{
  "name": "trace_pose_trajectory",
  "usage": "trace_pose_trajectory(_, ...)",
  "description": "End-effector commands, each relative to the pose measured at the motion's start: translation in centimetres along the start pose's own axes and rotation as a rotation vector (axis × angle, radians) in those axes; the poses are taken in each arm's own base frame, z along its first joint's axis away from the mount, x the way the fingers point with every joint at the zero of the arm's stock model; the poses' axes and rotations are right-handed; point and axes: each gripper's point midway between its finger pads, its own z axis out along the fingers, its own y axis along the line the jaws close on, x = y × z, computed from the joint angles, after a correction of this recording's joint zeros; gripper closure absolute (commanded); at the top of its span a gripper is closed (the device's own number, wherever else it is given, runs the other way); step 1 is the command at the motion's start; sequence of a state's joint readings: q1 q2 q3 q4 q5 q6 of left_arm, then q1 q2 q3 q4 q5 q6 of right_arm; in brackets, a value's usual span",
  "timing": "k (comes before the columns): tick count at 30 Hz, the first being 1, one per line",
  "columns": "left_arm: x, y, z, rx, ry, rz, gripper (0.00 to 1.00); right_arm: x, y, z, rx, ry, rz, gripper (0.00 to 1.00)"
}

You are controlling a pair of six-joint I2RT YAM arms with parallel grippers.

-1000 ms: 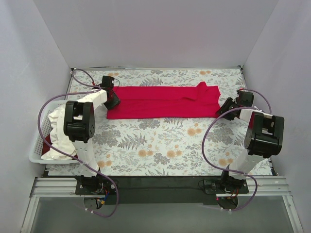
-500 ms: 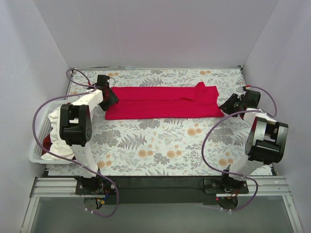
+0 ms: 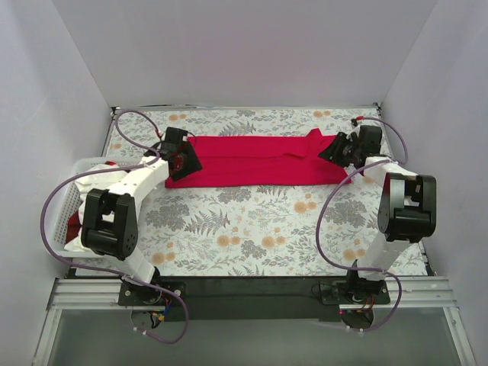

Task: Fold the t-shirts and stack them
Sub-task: Fold the tshirt

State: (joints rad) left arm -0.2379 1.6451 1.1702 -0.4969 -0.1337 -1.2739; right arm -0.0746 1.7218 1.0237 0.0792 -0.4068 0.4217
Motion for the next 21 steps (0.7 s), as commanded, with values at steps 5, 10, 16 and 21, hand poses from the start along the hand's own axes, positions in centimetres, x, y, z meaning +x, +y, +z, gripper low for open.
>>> trace_pose_trajectory(5,2.9,-3.0,0.3,0.087,0.016,0.078,0.44,-3.3,2.6,3.6,-0.081,-0.038,-0.028,0.57)
trace_pose_trajectory(10,1.8,-1.9,2.6,-0.025,0.007,0.043,0.44,-0.8,1.1,3.4,-0.044,0.002,-0.02,0.58)
trace_pose_trajectory(16,-1.6,-0.3,4.5,-0.102,-0.032,-0.021,0.46,1.4,-2.2,1.7,0.03,0.017,0.036,0.58)
trace_pose_trajectory(21,0.1,3.5,6.4,-0.211,0.059,-0.042,0.46,3.8,-4.4,0.5,0.083,0.044,0.063,0.58)
